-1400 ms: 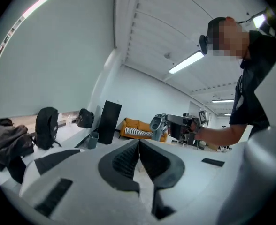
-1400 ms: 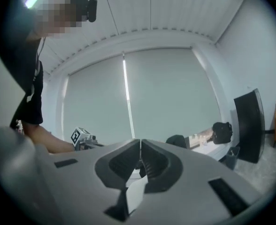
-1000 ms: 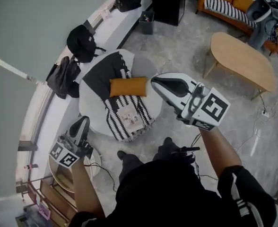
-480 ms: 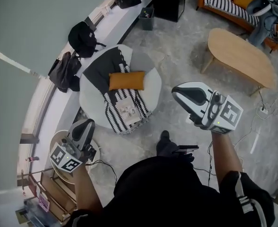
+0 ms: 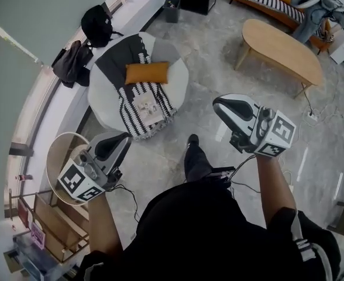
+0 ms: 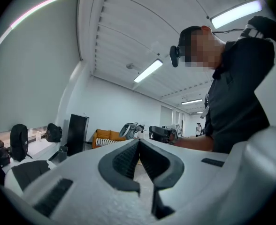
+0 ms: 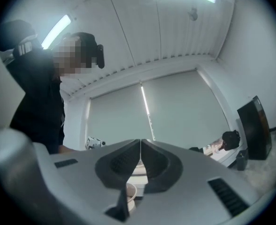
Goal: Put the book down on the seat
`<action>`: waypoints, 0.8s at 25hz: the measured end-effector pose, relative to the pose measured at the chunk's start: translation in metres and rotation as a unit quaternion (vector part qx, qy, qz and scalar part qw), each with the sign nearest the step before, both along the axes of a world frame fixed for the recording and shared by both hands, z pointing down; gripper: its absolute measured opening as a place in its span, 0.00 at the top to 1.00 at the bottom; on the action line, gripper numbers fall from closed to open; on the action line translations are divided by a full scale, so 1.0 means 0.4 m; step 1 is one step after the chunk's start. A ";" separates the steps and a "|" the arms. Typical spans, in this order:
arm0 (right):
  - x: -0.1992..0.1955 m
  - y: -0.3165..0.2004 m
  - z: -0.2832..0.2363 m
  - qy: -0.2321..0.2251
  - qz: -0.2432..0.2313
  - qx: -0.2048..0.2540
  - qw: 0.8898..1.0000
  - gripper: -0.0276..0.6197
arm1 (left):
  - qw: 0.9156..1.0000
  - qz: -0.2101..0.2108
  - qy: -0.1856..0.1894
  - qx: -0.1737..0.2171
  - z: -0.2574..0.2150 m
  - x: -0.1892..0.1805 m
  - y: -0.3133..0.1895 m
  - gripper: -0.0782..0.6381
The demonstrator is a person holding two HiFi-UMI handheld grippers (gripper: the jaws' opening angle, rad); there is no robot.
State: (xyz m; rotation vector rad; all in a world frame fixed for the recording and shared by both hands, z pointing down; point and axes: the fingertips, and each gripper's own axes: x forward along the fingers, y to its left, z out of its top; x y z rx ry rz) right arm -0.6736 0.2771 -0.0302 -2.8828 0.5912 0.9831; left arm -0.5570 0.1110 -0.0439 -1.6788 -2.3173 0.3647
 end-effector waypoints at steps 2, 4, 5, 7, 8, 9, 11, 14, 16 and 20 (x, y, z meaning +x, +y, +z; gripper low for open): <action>-0.019 -0.099 0.042 -0.014 -0.008 0.006 1.000 0.91 | 1.000 0.006 -0.007 -0.004 0.045 -0.041 -0.081 0.86; -0.039 -0.166 0.066 -0.028 -0.016 0.011 0.999 0.91 | 1.000 0.006 -0.023 -0.008 0.071 -0.067 -0.135 0.86; -0.049 -0.192 0.076 -0.036 -0.017 0.011 0.999 0.91 | 0.999 0.006 -0.033 -0.011 0.082 -0.077 -0.155 0.86; -0.067 -0.240 0.095 -0.053 -0.015 0.008 0.998 0.91 | 0.998 0.007 -0.055 -0.013 0.113 -0.099 -0.193 0.86; -0.073 -0.264 0.105 -0.061 -0.015 0.005 0.998 0.91 | 0.998 0.008 -0.062 -0.012 0.131 -0.112 -0.211 0.86; -0.076 -0.286 0.111 -0.067 -0.016 0.000 0.998 0.91 | 0.998 0.010 -0.066 -0.010 0.148 -0.126 -0.226 0.86; -0.080 -0.323 0.113 -0.074 -0.022 -0.011 0.997 0.91 | 0.997 0.011 -0.075 -0.007 0.168 -0.151 -0.245 0.86; -0.090 -0.379 0.109 -0.083 -0.065 -0.033 0.994 0.91 | 0.994 0.011 -0.107 -0.018 0.149 -0.203 -0.269 0.86; -0.092 -0.418 0.105 -0.084 -0.100 -0.055 0.990 0.91 | 0.994 0.018 -0.104 -0.041 0.111 -0.238 -0.285 0.86; -0.082 -0.460 0.093 -0.075 -0.132 -0.075 0.986 0.91 | 0.996 0.010 -0.077 -0.034 0.111 -0.252 -0.272 0.86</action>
